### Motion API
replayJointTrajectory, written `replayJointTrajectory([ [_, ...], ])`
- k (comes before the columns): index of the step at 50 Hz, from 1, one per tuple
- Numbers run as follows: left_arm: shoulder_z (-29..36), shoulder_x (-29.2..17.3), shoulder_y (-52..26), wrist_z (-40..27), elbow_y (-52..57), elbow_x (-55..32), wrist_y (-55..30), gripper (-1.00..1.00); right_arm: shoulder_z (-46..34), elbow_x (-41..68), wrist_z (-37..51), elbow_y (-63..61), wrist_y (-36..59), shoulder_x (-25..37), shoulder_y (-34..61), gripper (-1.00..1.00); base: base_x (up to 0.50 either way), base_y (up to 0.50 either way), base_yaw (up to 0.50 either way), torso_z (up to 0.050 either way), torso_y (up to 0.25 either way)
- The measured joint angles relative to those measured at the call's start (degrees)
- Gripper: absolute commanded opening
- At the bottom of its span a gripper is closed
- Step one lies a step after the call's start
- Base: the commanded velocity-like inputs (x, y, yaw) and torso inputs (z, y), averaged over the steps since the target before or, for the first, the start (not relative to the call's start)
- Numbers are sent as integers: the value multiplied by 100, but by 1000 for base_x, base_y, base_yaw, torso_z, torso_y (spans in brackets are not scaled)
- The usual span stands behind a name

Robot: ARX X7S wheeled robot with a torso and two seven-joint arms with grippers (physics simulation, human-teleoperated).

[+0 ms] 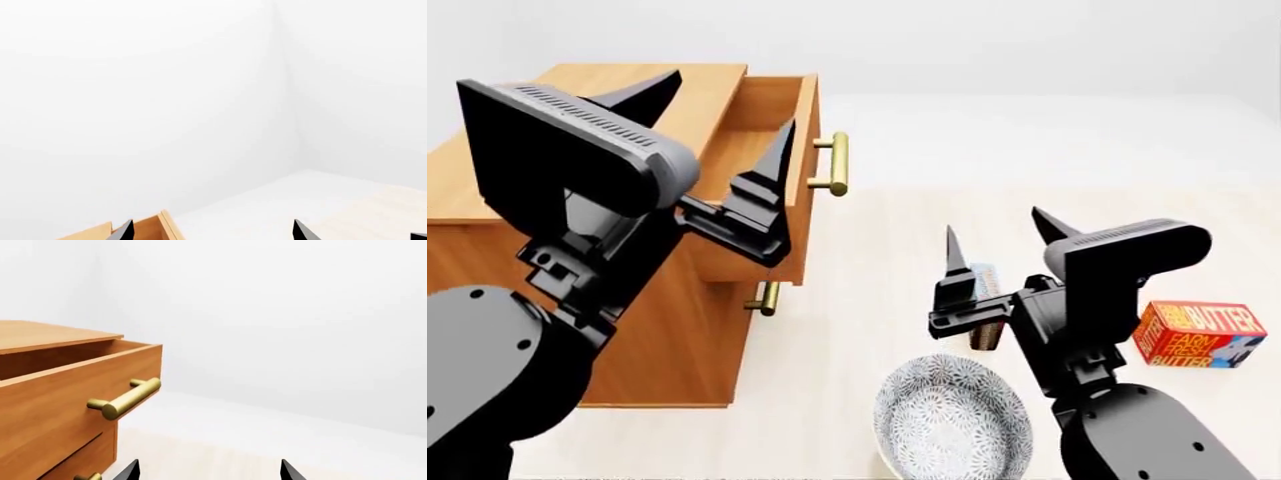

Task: Put the chocolate pudding in the top drawer of the cabinet and close it.

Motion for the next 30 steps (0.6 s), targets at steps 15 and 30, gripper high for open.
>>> replayJointTrajectory([
  [15,74,62,-224,-74,-138,-60,-96,100,13,30,45,-69,-27,25,-37,100,0,0,0,0,0],
  [30,402,560,-1730,-188,-2081,164,-507,100,22,57,84,-240,-52,96,-133,100,0,0,0,0,0],
])
